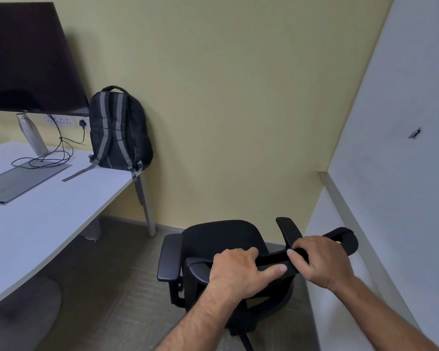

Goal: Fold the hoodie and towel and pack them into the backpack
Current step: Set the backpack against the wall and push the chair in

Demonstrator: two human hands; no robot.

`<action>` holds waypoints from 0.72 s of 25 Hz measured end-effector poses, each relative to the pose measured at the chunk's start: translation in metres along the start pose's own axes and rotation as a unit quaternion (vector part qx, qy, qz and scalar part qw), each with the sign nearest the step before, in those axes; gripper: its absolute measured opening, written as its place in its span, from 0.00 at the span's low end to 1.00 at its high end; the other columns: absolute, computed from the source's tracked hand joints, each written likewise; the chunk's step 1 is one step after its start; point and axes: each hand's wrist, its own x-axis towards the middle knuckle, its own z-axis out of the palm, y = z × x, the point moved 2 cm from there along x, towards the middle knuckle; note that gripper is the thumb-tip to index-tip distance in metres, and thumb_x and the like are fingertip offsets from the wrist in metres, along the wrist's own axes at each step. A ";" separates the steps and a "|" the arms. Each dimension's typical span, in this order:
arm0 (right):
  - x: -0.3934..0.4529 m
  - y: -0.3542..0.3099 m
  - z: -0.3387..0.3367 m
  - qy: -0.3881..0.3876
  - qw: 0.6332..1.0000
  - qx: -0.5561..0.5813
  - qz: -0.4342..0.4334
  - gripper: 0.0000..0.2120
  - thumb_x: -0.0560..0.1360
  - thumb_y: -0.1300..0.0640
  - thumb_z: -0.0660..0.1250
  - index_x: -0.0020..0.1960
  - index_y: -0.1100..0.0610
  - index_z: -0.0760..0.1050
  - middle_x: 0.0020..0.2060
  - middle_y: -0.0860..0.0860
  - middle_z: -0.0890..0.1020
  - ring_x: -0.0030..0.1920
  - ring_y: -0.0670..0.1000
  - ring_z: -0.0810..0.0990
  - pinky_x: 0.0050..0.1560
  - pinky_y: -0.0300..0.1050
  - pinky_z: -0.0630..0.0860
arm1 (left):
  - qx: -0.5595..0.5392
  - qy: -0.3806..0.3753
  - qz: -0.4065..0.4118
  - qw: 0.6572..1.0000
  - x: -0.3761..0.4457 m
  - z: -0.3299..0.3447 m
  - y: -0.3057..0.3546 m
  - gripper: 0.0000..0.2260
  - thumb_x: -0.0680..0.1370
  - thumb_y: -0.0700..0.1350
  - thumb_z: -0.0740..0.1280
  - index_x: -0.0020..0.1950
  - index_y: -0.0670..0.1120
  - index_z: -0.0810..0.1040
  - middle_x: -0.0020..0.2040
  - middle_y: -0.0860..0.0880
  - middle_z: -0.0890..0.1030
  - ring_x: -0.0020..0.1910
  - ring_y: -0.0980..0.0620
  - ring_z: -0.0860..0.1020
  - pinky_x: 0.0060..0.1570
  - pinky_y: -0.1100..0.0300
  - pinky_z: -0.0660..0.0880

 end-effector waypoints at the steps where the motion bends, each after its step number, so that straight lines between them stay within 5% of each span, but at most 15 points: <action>1: 0.001 -0.004 0.001 0.000 1.000 0.001 0.002 0.22 0.72 0.36 0.53 0.35 0.50 0.77 0.28 0.46 0.77 0.31 0.47 0.76 0.30 0.46 0.73 | 0.000 0.000 -0.001 1.000 -0.001 -0.001 -0.005 0.36 0.71 0.80 0.46 0.49 0.49 0.72 0.44 0.48 0.80 0.49 0.44 0.80 0.49 0.49 0.75; 9: 0.022 -0.045 0.016 0.004 0.999 0.027 -0.026 0.22 0.72 0.35 0.53 0.37 0.48 0.79 0.30 0.44 0.78 0.33 0.45 0.77 0.32 0.46 0.73 | -0.004 0.007 -0.034 0.999 -0.007 -0.010 -0.048 0.38 0.70 0.81 0.48 0.52 0.49 0.74 0.45 0.49 0.82 0.49 0.44 0.80 0.49 0.50 0.75; 18: 0.072 -0.086 0.036 -0.003 0.993 0.060 -0.101 0.23 0.72 0.35 0.52 0.38 0.49 0.79 0.31 0.45 0.79 0.34 0.46 0.77 0.33 0.47 0.74 | -0.003 0.055 -0.127 0.990 -0.014 -0.020 -0.086 0.35 0.69 0.81 0.48 0.45 0.50 0.71 0.37 0.52 0.76 0.44 0.46 0.80 0.44 0.51 0.73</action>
